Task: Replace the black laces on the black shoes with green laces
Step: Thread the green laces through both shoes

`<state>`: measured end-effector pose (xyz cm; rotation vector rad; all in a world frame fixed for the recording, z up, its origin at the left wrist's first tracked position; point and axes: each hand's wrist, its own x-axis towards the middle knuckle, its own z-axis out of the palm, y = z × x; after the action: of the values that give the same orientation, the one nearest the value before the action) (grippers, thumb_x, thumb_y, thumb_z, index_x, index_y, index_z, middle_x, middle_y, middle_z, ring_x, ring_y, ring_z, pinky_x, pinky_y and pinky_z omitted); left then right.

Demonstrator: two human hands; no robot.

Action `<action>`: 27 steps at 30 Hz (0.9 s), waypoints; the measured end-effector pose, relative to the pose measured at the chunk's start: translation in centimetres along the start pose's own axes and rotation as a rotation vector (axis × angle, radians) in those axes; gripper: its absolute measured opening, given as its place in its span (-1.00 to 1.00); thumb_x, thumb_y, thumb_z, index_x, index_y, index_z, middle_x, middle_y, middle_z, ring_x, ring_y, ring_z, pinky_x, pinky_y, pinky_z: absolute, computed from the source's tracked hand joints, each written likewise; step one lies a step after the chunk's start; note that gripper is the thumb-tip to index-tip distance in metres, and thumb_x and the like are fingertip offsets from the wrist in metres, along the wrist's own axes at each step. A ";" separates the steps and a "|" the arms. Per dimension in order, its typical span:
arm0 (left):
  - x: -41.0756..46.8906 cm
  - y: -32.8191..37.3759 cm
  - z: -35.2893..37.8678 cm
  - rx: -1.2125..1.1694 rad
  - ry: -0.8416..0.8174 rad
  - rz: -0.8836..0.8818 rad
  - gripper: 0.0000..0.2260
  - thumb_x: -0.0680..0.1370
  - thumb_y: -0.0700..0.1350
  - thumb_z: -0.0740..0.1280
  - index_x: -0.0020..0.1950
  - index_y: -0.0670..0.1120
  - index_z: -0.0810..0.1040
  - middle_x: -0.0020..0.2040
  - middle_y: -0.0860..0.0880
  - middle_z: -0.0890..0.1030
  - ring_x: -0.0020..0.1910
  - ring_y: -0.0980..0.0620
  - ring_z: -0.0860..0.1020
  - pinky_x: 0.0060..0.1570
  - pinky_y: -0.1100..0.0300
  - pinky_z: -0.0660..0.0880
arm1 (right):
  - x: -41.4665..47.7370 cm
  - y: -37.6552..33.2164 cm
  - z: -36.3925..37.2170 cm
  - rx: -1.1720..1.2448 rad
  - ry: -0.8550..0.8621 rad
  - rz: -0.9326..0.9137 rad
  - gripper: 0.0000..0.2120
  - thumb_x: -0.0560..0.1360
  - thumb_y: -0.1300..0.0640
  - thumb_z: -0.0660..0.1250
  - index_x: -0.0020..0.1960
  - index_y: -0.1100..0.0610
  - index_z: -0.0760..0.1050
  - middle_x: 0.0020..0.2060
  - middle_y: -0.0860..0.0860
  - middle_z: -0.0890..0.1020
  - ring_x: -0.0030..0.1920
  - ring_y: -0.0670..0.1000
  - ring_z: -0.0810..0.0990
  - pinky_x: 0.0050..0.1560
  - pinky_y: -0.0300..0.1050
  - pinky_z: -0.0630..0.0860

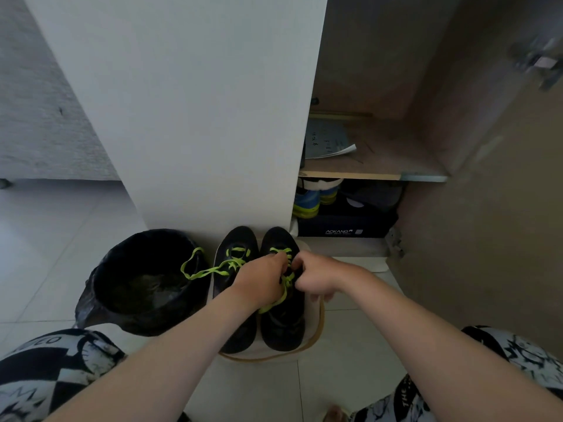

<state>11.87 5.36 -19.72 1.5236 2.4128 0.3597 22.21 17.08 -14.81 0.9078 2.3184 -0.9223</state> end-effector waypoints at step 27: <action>-0.2 -0.6 -1.5 -0.138 -0.254 0.000 -0.55 0.38 0.02 0.49 0.16 -0.02 0.38 0.05 0.01 0.43 -0.02 -0.01 0.49 -0.01 0.09 0.49 | 1.9 -0.1 3.8 -0.441 0.415 -0.076 -0.67 0.50 0.08 0.34 0.19 0.14 0.33 0.00 0.08 0.63 -0.02 0.16 0.64 -0.22 -0.05 0.43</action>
<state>10.89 4.80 -18.49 1.4167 2.1464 0.3056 21.55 14.95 -18.48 0.8825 2.7627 -0.2305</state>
